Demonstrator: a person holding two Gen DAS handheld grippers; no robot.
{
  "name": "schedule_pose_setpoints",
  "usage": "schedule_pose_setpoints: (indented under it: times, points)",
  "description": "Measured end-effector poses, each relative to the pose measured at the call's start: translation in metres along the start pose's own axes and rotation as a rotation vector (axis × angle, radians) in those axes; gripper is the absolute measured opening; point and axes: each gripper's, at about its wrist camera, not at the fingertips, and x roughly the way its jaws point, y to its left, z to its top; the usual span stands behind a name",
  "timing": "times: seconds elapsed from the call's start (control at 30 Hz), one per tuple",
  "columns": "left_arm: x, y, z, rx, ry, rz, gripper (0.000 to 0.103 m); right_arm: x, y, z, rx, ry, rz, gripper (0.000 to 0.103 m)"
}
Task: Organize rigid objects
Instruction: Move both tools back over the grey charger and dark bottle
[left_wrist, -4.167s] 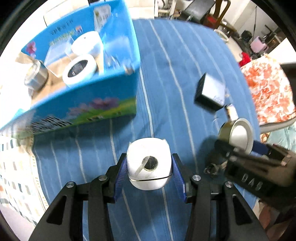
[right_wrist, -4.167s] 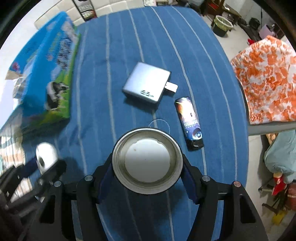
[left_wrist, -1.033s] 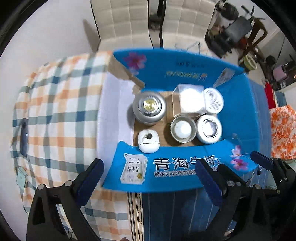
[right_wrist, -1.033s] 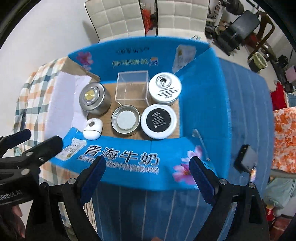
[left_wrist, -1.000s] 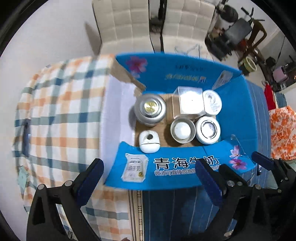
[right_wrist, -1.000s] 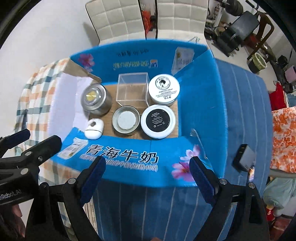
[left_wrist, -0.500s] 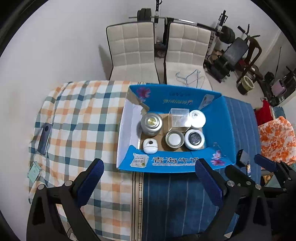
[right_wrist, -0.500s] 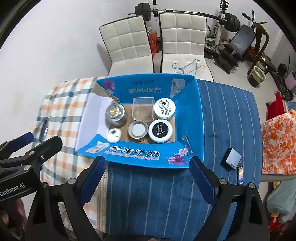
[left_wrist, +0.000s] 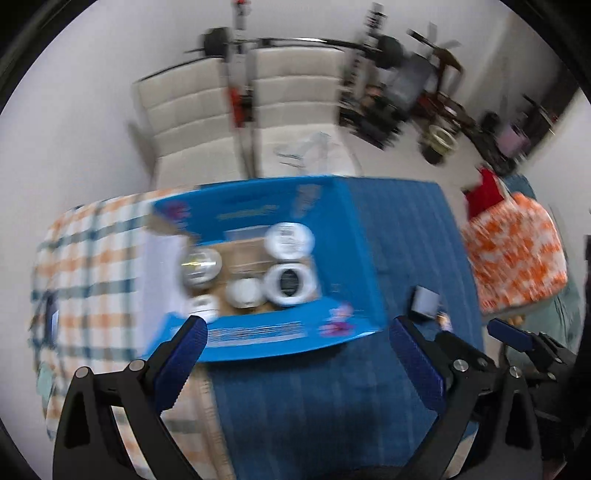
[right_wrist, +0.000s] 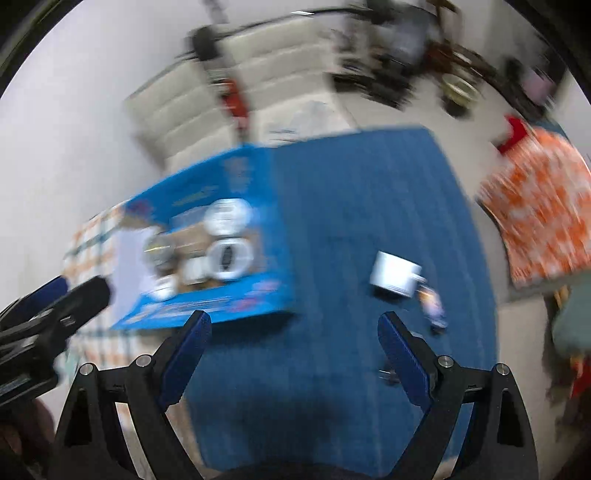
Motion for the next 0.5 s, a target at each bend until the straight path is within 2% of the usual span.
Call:
schedule_pose_setpoints:
  times: [0.1, 0.23, 0.33, 0.43, 0.5]
  points:
    - [0.033, -0.062, 0.009, 0.094, 0.03, -0.046, 0.101, 0.025, -0.072, 0.008, 0.135, 0.033, -0.069, 0.094]
    - [0.086, -0.135, 0.014, 0.216, 0.064, -0.051, 0.101, 0.073, -0.153, 0.013, 0.237, 0.102, -0.126, 0.094]
    - [0.14, -0.177, 0.013, 0.277, 0.162, -0.039, 0.101, 0.123, -0.187, 0.007, 0.247, 0.192, -0.121, 0.09]
    - [0.173, -0.196, 0.008, 0.307, 0.218, 0.017, 0.097, 0.17, -0.207, 0.0, 0.264, 0.278, -0.085, 0.084]
    - [0.189, -0.197, 0.005, 0.291, 0.253, 0.013, 0.097, 0.194, -0.21, -0.003, 0.262, 0.311, -0.078, 0.077]
